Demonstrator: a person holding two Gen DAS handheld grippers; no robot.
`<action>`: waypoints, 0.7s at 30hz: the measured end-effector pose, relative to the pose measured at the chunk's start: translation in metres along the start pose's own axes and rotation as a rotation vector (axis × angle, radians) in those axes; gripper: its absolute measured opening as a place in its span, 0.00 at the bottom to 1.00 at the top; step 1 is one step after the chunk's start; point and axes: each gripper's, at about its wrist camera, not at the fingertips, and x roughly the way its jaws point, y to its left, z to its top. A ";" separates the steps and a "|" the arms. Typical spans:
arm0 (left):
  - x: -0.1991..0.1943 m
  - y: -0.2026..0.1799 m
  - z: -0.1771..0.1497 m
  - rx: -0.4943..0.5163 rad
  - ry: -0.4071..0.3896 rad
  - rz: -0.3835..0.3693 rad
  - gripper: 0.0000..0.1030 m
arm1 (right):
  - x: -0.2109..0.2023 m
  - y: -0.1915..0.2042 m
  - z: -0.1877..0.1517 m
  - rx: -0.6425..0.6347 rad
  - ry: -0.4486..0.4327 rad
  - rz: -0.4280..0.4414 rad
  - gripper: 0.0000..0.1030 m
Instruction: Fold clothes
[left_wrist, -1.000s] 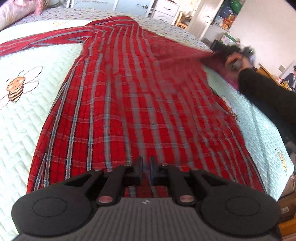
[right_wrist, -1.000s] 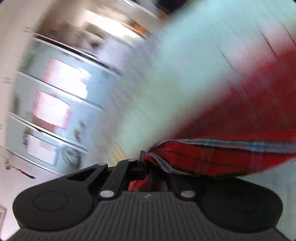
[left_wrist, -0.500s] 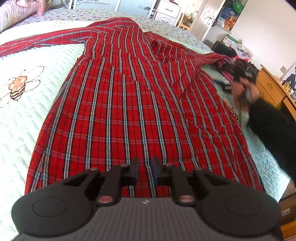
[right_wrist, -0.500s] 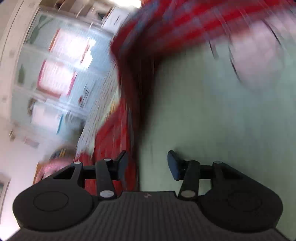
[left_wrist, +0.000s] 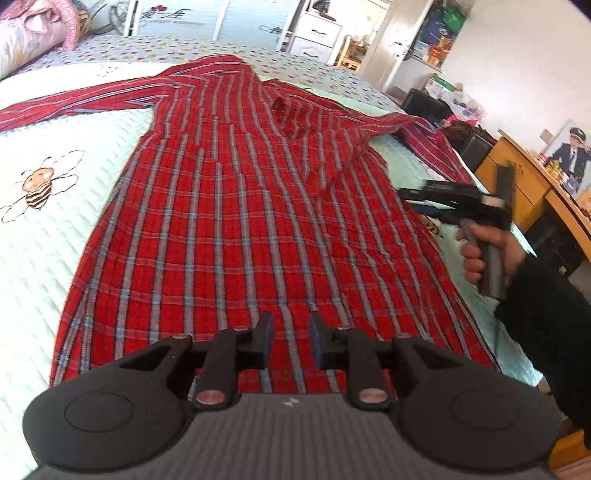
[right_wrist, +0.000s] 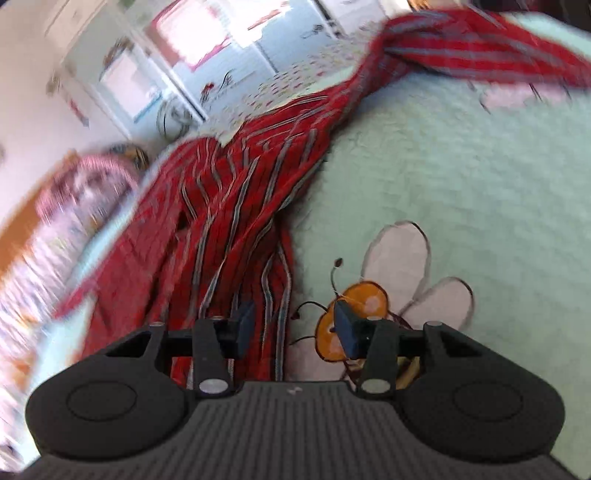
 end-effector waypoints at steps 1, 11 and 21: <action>0.000 -0.003 0.000 0.006 0.002 0.001 0.21 | 0.006 0.009 0.000 -0.070 0.001 -0.035 0.44; -0.004 0.004 -0.004 -0.011 0.005 0.041 0.23 | -0.002 -0.009 0.007 -0.064 -0.058 -0.172 0.00; -0.017 0.016 0.002 -0.025 -0.053 0.065 0.24 | -0.065 0.009 0.007 0.087 -0.186 -0.014 0.47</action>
